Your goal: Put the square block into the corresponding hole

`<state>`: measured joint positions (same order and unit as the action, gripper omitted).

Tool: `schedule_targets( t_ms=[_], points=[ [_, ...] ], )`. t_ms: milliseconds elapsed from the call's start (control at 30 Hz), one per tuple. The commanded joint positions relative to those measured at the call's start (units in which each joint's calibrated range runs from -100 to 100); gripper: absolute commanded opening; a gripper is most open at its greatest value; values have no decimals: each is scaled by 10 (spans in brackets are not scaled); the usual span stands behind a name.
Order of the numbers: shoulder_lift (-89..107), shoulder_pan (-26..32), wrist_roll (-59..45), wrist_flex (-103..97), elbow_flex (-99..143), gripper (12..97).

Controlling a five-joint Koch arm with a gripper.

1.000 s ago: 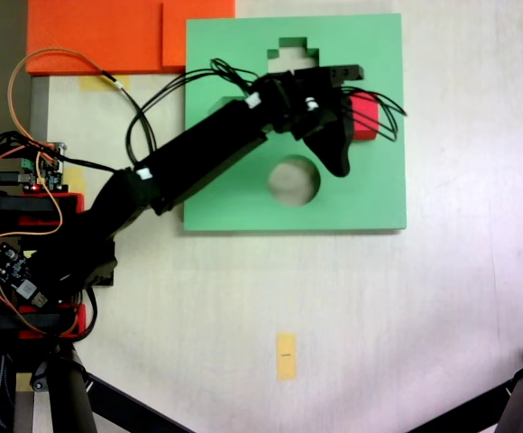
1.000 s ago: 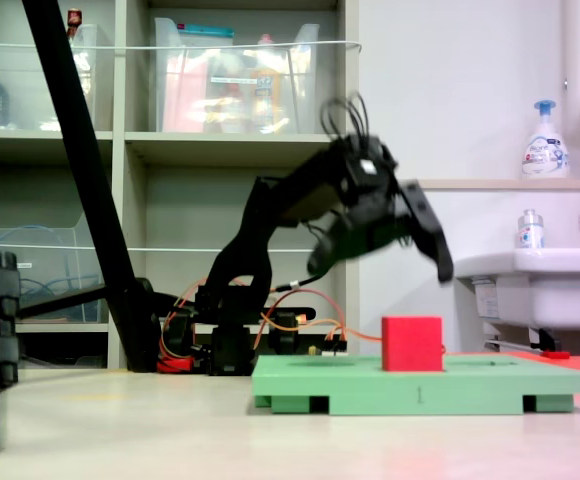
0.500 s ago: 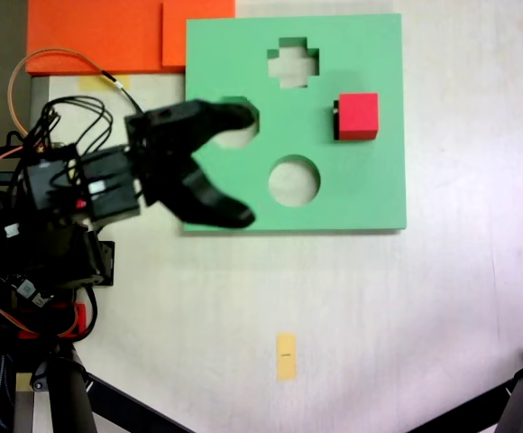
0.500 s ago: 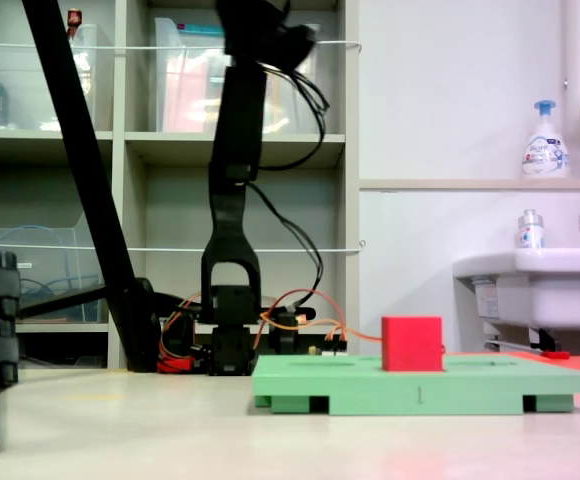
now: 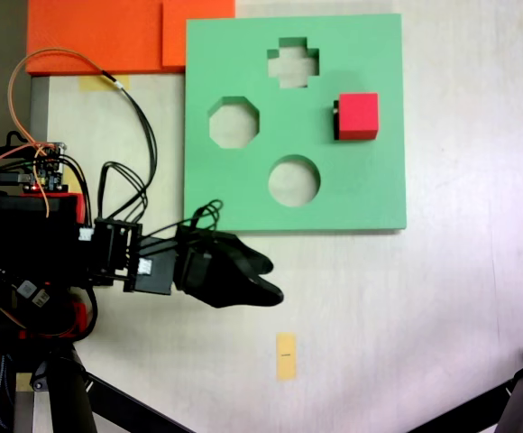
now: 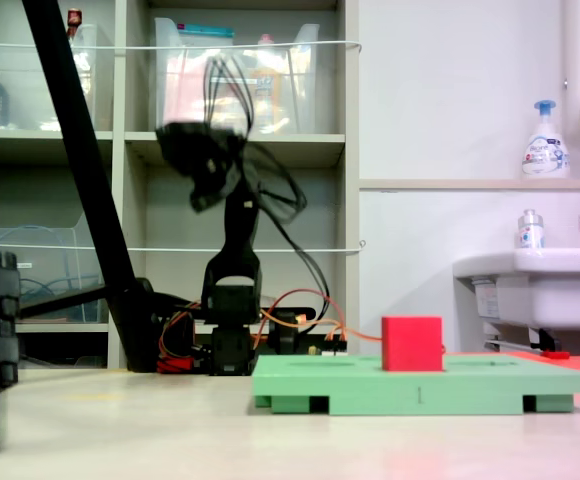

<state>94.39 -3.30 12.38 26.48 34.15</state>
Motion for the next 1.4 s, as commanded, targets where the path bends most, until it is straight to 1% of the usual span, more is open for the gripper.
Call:
schedule_targets(
  t_ms=[0, 67, 100, 200, 300, 433, 667, 1367],
  points=[
    [56, -2, -43, -297, 141, 494],
    [56, 1, -73, -468, 333, 487],
    [56, 4, -84, -512, 400, 486],
    [56, 9, -103, -529, 556, 491],
    [56, 25, -127, -530, 659, 495],
    [56, 35, -127, -517, 659, 501],
    [56, 38, -126, -287, 659, 495],
    [56, 38, -126, -291, 659, 491]
  ],
)
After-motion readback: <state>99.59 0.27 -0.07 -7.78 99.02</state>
